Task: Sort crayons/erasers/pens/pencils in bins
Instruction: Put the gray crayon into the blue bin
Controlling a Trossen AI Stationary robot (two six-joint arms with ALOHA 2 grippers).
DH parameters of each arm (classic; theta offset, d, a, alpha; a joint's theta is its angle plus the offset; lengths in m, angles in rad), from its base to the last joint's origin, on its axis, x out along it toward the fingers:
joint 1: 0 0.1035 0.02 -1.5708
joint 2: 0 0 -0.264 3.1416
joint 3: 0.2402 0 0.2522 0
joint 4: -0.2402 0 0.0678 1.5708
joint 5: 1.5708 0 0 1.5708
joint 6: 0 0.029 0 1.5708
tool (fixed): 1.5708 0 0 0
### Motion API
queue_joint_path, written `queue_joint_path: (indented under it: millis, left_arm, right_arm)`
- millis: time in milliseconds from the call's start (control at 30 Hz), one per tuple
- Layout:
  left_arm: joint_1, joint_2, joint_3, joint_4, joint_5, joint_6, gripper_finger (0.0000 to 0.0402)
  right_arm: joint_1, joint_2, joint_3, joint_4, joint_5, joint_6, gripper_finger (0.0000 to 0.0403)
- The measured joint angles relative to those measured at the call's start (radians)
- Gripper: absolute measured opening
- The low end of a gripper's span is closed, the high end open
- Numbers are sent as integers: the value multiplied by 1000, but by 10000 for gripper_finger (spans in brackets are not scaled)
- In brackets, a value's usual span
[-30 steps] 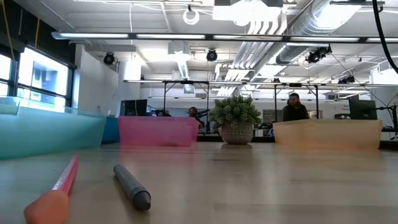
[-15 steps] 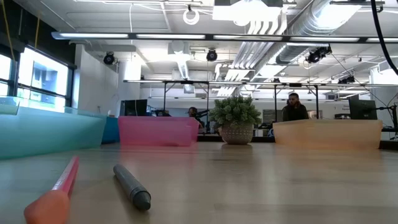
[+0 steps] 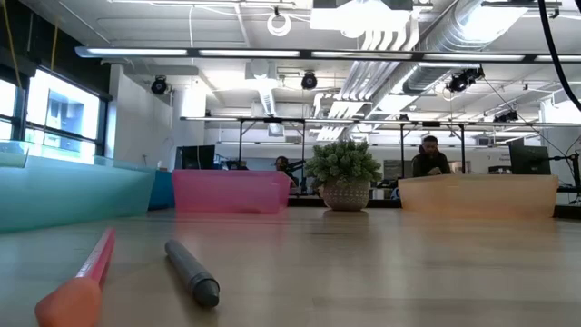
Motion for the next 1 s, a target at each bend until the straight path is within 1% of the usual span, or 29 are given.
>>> queue_joint_path:
  millis: [200,667,1000]
  left_arm:
    - [0,0,0,0,-2,-1,181]
    - [0,0,0,16,-23,-3,181]
    - [0,0,0,20,-23,-3,181]
  right_arm:
    - [8,69,0,-95,-62,93,154]
    - [19,163,0,-119,-76,157,154]
    - [20,209,-1,-176,-97,257,154]
